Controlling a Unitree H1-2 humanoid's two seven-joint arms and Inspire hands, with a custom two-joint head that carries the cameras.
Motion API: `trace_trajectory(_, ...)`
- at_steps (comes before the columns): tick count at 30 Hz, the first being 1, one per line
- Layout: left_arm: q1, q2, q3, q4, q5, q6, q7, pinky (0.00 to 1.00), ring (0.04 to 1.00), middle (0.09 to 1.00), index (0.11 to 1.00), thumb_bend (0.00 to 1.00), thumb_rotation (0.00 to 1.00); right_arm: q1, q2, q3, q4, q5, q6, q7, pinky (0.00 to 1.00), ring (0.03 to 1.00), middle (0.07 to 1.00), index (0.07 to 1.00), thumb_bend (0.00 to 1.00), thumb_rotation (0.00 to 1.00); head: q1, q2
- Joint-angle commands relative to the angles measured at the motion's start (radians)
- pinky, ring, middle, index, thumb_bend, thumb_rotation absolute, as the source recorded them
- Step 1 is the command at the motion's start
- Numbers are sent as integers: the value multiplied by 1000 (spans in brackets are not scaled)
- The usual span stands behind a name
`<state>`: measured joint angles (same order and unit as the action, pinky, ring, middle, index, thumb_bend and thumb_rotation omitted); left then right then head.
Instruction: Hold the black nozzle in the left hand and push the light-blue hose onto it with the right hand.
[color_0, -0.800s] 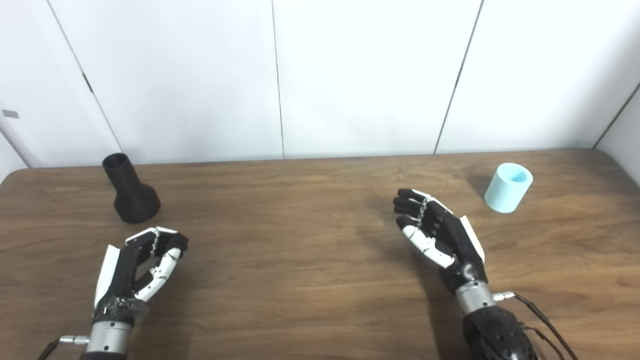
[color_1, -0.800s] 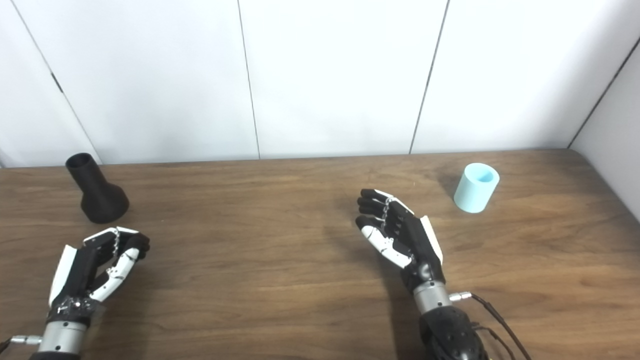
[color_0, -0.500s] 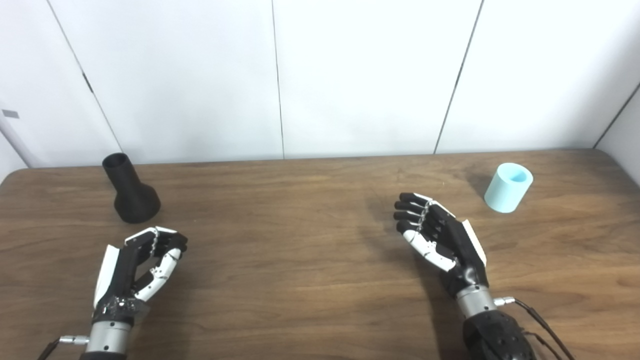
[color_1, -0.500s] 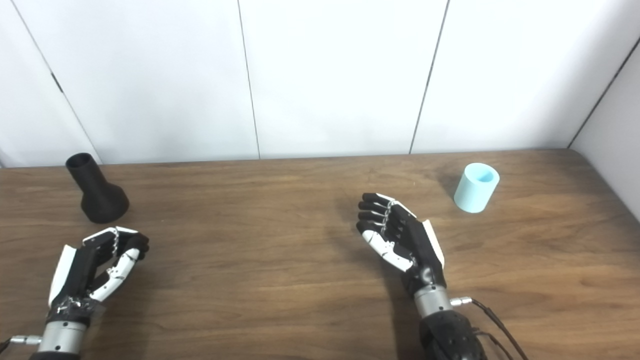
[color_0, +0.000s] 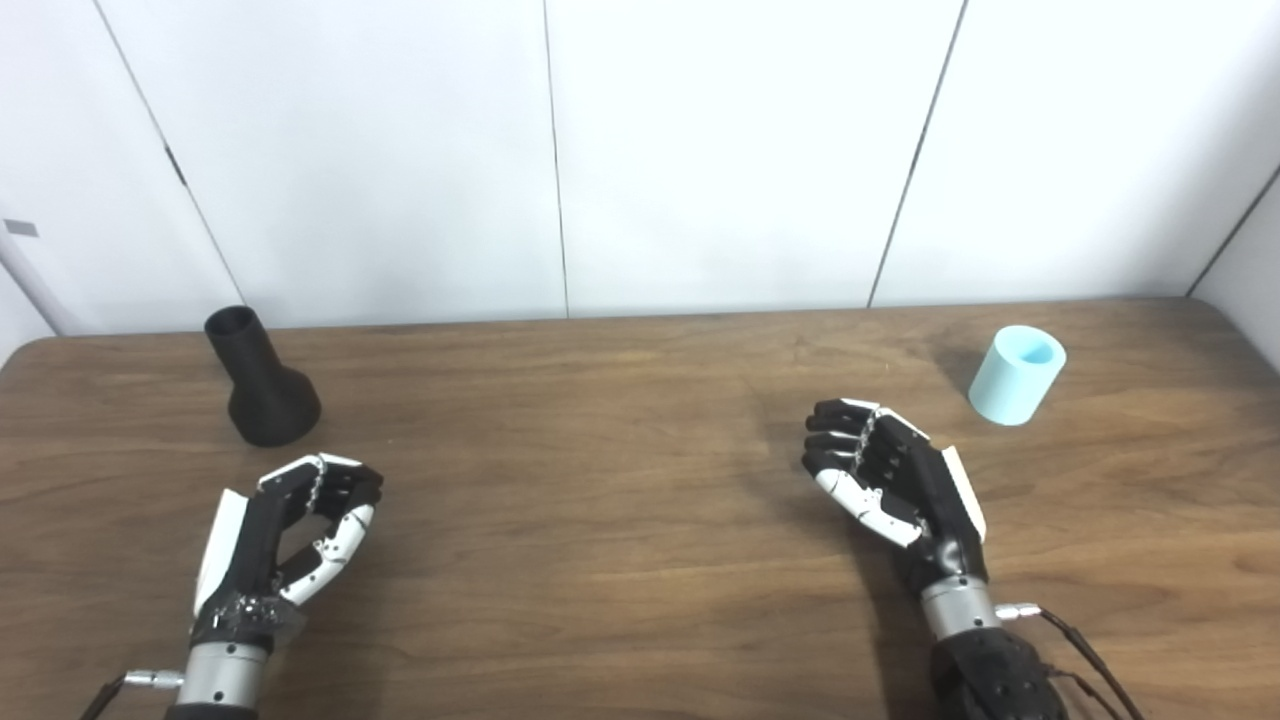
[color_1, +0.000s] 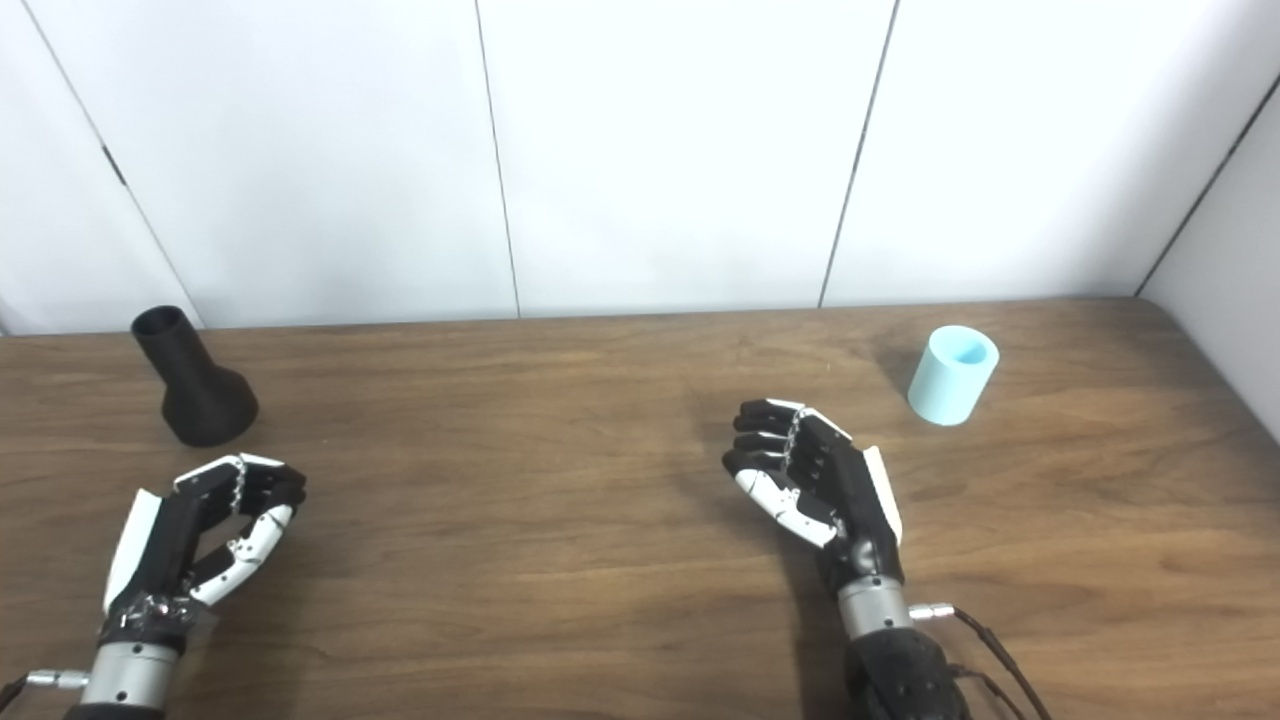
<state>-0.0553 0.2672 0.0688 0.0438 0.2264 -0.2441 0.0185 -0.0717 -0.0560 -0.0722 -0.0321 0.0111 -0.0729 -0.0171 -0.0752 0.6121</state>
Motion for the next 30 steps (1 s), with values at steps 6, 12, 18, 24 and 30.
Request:
trace_trajectory(6,10,-55,51,12,86,42,136,402,479,529,496,490,79,-21,6,-9,-30,-12,-55,-27,533,602,627,610,341,212,2,0)
trace_trajectory(12,7,-84,98,-34,132,146,212,446,536,598,600,658,160,-20,-2,-14,-17,-18,-91,-40,513,587,612,595,316,220,20,-1)
trace_trajectory(18,1,-100,119,-126,160,265,233,531,643,714,775,793,277,-22,-13,-25,6,-13,-134,-38,490,561,586,571,316,213,53,0)
trace_trajectory(24,-10,-69,133,-145,151,352,204,601,704,755,806,885,336,-27,-18,-22,-4,-5,-105,-22,497,565,584,564,318,223,71,-3)
trace_trajectory(30,-31,-16,120,-98,169,377,197,667,765,785,829,929,353,-26,-29,-24,1,17,-104,-9,494,568,589,566,310,188,103,-17)
